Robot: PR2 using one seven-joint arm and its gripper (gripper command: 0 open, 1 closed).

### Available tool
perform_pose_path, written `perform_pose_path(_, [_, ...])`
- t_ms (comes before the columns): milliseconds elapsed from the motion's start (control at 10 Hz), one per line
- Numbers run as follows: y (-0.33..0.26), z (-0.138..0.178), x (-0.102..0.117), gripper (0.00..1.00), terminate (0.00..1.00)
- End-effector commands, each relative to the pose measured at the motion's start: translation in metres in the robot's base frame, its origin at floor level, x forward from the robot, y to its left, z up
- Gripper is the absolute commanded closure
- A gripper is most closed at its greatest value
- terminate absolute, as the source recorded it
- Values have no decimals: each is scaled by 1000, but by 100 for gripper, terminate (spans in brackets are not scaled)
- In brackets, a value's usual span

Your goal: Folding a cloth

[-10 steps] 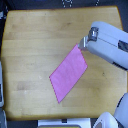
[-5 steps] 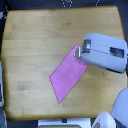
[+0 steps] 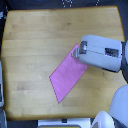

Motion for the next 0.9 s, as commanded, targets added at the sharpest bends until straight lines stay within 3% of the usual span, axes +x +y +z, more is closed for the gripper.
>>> perform_pose_path(0, [-7, -18, 14, 0, 0])
perform_pose_path(300, [-4, -19, 3, 0, 0])
perform_pose_path(400, [3, -16, -1, 100, 0])
perform_pose_path(800, [7, -13, 3, 100, 0])
